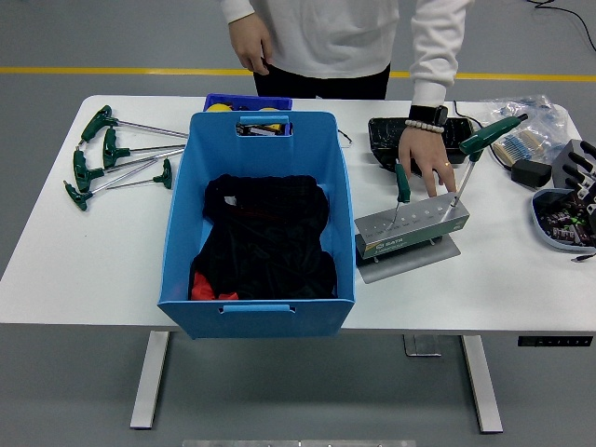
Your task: Lift tool from toolbox,place it in box,lift tool from toolbox,place it in box
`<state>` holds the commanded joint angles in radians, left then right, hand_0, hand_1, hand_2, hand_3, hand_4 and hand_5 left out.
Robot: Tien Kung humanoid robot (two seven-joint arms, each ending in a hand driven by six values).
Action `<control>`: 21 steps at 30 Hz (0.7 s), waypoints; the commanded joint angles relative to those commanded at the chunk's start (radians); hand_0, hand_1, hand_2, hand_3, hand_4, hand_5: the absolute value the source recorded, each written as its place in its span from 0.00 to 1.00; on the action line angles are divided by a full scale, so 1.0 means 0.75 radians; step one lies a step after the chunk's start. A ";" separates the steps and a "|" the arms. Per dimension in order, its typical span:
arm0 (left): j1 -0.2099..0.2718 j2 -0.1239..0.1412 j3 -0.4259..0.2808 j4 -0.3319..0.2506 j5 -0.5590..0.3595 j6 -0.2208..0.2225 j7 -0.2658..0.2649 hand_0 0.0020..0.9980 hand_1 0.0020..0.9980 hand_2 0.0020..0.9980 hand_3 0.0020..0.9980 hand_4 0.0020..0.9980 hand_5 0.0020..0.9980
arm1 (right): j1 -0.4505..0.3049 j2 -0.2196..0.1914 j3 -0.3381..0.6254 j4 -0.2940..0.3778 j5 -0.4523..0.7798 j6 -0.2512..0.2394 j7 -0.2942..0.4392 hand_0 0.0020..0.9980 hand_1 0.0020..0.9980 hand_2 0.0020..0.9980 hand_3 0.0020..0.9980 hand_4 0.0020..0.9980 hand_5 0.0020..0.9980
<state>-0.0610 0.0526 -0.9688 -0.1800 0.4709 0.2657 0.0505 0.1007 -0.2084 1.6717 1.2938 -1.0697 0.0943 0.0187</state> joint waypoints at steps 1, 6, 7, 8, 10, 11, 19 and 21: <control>-0.001 0.000 -0.002 0.000 0.001 0.000 0.000 0.75 0.74 0.82 0.76 0.72 0.64 | 0.001 -0.001 0.000 0.000 0.000 0.001 0.000 0.97 0.87 0.89 0.91 1.00 1.00; -0.003 0.001 0.001 0.000 -0.002 -0.001 -0.002 0.75 0.74 0.82 0.76 0.72 0.64 | 0.003 -0.003 0.002 0.003 -0.002 0.002 0.000 0.97 0.87 0.89 0.91 1.00 1.00; -0.004 0.001 0.003 0.000 -0.005 -0.001 -0.003 0.75 0.74 0.82 0.76 0.72 0.64 | 0.004 -0.004 0.003 0.004 -0.003 0.002 0.000 0.97 0.87 0.89 0.91 1.00 1.00; -0.004 0.001 0.004 0.000 -0.006 -0.001 -0.003 0.75 0.74 0.82 0.76 0.72 0.64 | 0.005 -0.006 0.002 0.005 -0.004 0.002 0.000 0.97 0.87 0.89 0.91 1.00 1.00; -0.004 0.000 0.005 0.000 -0.006 -0.001 -0.002 0.75 0.74 0.82 0.76 0.72 0.64 | 0.005 -0.008 0.001 0.006 -0.005 0.002 0.000 0.97 0.87 0.89 0.91 1.00 1.00; -0.004 0.000 0.007 0.000 -0.008 -0.001 -0.002 0.75 0.74 0.82 0.76 0.72 0.64 | 0.007 -0.013 -0.001 0.007 -0.007 0.002 0.001 0.97 0.87 0.89 0.91 1.00 1.00; -0.003 -0.003 0.005 0.000 0.000 -0.001 0.003 0.75 0.74 0.82 0.76 0.72 0.64 | 0.032 -0.053 -0.035 0.018 0.002 0.004 0.010 0.97 0.87 0.88 0.91 1.00 1.00; -0.003 -0.003 0.003 0.000 0.002 -0.001 0.004 0.75 0.74 0.82 0.76 0.72 0.64 | 0.036 -0.061 -0.038 0.020 -0.003 0.001 0.013 0.97 0.87 0.88 0.91 1.00 1.00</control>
<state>-0.0635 0.0500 -0.9662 -0.1800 0.4724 0.2651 0.0535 0.1275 -0.2538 1.6434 1.3087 -1.0719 0.0949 0.0283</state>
